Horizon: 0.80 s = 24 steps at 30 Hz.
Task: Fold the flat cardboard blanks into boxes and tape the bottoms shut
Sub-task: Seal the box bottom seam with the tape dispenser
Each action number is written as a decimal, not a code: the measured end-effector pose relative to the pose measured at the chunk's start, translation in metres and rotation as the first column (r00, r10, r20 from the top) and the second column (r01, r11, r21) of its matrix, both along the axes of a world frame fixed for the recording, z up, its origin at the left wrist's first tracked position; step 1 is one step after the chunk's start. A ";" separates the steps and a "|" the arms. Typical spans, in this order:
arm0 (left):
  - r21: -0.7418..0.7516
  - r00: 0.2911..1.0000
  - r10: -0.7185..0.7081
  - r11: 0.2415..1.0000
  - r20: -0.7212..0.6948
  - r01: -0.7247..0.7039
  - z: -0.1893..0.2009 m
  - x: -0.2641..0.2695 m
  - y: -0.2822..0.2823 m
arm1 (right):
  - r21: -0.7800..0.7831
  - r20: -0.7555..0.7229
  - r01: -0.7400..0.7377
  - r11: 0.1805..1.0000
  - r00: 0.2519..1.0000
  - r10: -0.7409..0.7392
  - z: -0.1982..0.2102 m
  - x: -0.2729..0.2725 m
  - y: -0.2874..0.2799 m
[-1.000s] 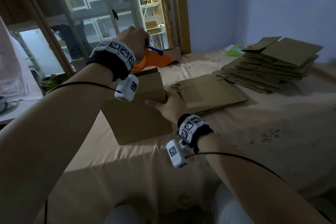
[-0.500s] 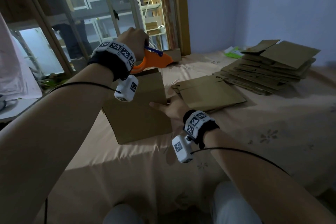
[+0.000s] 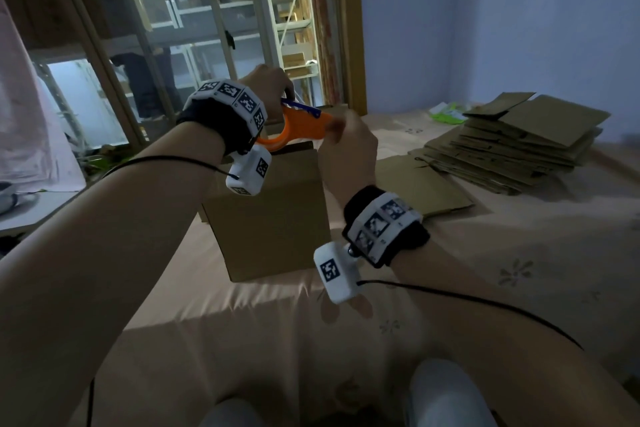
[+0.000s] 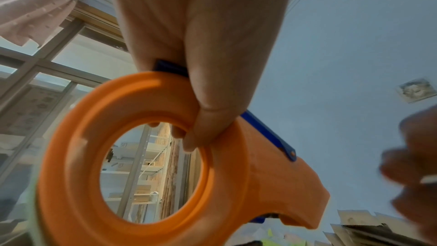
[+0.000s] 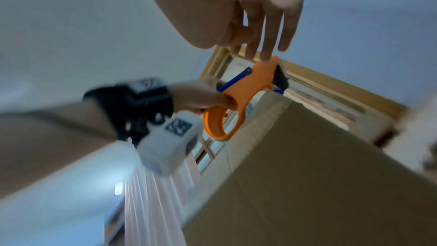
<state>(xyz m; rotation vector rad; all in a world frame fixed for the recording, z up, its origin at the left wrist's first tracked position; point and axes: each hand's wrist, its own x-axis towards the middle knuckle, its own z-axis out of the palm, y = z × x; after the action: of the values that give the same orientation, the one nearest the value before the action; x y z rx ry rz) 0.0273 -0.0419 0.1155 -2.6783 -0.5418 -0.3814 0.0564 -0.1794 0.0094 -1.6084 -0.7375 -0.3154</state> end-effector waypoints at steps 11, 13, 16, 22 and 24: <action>-0.048 0.999 0.023 0.999 0.023 -0.022 0.001 -0.005 -0.002 | -0.528 0.437 0.001 0.849 0.858 0.271 -0.039 -0.021 0.027; -0.073 0.999 0.023 0.997 0.045 -0.019 -0.001 -0.005 -0.002 | -0.542 0.448 0.038 0.840 0.858 0.250 -0.042 -0.019 0.030; -0.097 0.999 0.028 0.995 0.047 -0.023 -0.006 -0.003 -0.004 | -0.566 0.496 0.115 0.816 0.839 0.226 -0.044 -0.017 0.034; -0.118 0.998 0.027 0.993 0.064 -0.019 -0.011 0.000 -0.004 | -0.610 0.594 0.240 0.755 0.769 0.237 -0.043 -0.014 0.050; -0.115 0.997 0.024 0.993 0.079 -0.015 -0.010 0.000 -0.003 | -0.611 0.593 0.235 0.756 0.768 0.241 -0.042 -0.014 0.053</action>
<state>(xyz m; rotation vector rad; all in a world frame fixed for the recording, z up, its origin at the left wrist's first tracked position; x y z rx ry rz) 0.0268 -0.0454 0.1054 -2.7749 -0.6313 -0.4675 0.0420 -0.1266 -0.0331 -2.1970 -1.5213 -0.6883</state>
